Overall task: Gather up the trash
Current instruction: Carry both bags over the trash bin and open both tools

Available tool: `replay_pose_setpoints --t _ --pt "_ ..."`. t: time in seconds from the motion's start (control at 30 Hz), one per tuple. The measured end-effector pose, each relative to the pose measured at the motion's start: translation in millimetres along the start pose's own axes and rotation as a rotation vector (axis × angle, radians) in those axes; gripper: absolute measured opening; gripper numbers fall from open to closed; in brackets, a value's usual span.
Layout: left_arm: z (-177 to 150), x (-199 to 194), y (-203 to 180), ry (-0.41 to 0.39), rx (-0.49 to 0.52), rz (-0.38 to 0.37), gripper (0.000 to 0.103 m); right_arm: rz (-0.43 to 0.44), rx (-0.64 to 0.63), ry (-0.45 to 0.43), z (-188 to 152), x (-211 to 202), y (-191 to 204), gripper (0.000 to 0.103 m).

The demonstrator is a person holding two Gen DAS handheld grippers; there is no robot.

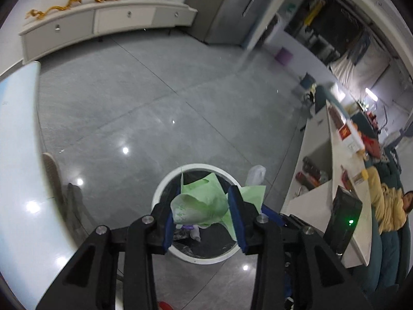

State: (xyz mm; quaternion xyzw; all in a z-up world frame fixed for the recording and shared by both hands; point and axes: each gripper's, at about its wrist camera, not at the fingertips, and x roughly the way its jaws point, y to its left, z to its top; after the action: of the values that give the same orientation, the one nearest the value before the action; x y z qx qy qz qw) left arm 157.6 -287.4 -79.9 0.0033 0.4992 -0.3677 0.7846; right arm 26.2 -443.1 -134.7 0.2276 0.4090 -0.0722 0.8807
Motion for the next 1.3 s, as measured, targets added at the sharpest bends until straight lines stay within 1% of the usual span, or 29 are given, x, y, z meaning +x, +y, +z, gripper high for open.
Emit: replay_pose_setpoints --t 0.03,0.07,0.13,0.17,0.23,0.27,0.3,0.47,0.77,0.93,1.03,1.3 --pt "1 9 -3 0.011 0.008 0.003 0.037 -0.009 0.01 0.011 -1 6 -5 0.031" --pt "0 18 -4 0.021 0.011 0.006 0.041 -0.017 0.016 0.021 -1 11 -9 0.031" --pt "3 35 -9 0.041 0.011 0.009 0.045 -0.03 0.026 0.039 -1 20 -20 0.031" --pt "3 40 -10 0.048 0.009 0.01 0.051 -0.036 0.029 0.044 -1 24 -22 0.032" --pt "4 52 -13 0.061 0.006 0.014 0.058 -0.049 0.033 0.053 -2 29 -29 0.039" --pt "5 56 -15 0.064 0.007 0.017 0.059 -0.059 0.037 0.056 -2 32 -31 0.046" --pt "5 57 -12 0.069 0.008 0.016 0.059 -0.068 0.039 0.058 -4 32 -29 0.05" --pt "6 70 -23 0.084 0.02 0.012 0.059 -0.098 0.055 0.067 -2 39 -37 0.052" --pt "6 66 -39 0.066 0.067 0.014 0.059 -0.113 0.067 0.051 -3 34 -39 0.053" --pt "5 54 -48 0.019 0.102 0.061 0.059 -0.116 0.076 0.035 -7 22 -45 0.053" --pt "3 40 -51 -0.033 0.125 0.118 0.059 -0.119 0.08 0.026 -8 16 -47 0.053" --pt "-1 4 -46 -0.15 0.149 0.234 0.06 -0.122 0.078 0.001 -12 -1 -40 0.053"
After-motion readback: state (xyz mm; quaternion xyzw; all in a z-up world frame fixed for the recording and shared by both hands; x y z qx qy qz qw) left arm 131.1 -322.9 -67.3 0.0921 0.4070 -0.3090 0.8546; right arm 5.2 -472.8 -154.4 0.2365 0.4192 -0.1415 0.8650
